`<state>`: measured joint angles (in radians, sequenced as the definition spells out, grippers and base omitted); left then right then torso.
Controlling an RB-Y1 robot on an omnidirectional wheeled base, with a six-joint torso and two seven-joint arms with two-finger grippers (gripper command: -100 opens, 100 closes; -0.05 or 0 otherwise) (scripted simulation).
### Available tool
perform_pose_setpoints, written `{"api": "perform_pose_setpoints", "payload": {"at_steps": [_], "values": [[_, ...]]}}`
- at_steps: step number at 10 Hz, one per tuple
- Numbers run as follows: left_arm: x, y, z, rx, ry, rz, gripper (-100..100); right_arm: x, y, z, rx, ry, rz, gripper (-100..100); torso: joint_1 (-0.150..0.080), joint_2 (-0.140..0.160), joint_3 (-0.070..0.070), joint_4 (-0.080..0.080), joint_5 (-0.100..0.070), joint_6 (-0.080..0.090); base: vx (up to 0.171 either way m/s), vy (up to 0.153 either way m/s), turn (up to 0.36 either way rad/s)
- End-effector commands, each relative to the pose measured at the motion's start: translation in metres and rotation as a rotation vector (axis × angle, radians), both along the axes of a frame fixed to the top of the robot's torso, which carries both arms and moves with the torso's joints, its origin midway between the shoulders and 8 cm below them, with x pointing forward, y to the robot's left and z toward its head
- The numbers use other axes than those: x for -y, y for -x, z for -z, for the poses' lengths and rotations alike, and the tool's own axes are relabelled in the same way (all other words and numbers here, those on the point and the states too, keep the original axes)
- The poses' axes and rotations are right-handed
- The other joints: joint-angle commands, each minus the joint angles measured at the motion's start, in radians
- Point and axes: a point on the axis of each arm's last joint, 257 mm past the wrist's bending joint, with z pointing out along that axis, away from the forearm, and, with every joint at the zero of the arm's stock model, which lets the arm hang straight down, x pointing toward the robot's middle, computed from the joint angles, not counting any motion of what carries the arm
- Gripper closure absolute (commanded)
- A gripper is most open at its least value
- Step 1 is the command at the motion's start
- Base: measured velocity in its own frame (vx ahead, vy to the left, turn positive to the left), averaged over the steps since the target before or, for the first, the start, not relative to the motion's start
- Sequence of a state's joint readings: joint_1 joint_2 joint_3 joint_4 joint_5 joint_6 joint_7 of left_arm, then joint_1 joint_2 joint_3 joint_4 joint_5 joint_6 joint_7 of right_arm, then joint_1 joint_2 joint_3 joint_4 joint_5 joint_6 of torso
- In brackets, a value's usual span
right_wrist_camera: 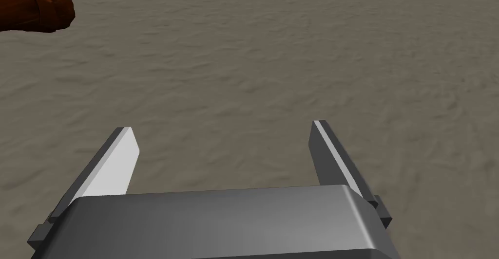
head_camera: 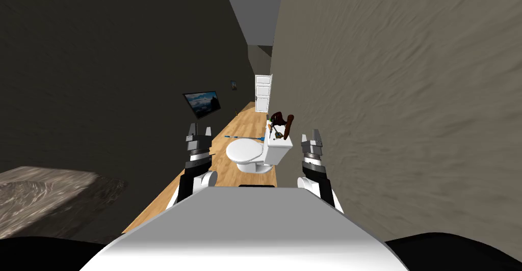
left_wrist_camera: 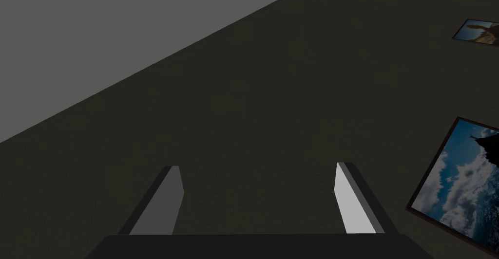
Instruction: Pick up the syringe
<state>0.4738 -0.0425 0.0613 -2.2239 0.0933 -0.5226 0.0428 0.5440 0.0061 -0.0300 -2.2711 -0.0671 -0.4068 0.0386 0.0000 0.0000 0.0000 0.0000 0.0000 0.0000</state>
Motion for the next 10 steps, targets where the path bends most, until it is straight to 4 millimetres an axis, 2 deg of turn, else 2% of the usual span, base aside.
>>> {"api": "perform_pose_setpoints", "payload": {"at_steps": [1,4,8,9,10], "values": [[0.0,0.0,0.0,0.0,0.0,0.0,0,-0.001,-0.013,0.007,-0.018,-0.012,-0.036,-100,0.0,0.0,0.0,0.0,0.0,0.0,-0.007,0.009,0.008],[0.0,0.0,0.0,0.0,0.0,0.0,0,0.001,-0.035,0.018,-0.047,-0.052,-0.083,-100,0.0,0.001,0.0,0.0,0.0,0.0,-0.018,0.013,0.005],[0.0,0.0,0.0,0.0,0.0,0.0,0,0.009,-0.076,0.042,-0.109,-0.159,-0.148,-100,0.001,0.002,0.001,0.0,0.0,0.0,-0.037,0.01,0.002],[0.0,0.0,0.0,0.0,0.0,0.0,0,0.008,-0.077,0.039,-0.101,-0.158,-0.151,-100,0.0,0.003,0.001,0.001,0.0,0.0,-0.039,0.003,-0.002],[0.0,0.0,0.0,0.0,0.0,0.0,0,0.01,-0.09,0.045,-0.119,-0.194,-0.169,-100,0.0,0.002,0.001,0.001,0.0,0.0,-0.033,0.003,0.001]]}}
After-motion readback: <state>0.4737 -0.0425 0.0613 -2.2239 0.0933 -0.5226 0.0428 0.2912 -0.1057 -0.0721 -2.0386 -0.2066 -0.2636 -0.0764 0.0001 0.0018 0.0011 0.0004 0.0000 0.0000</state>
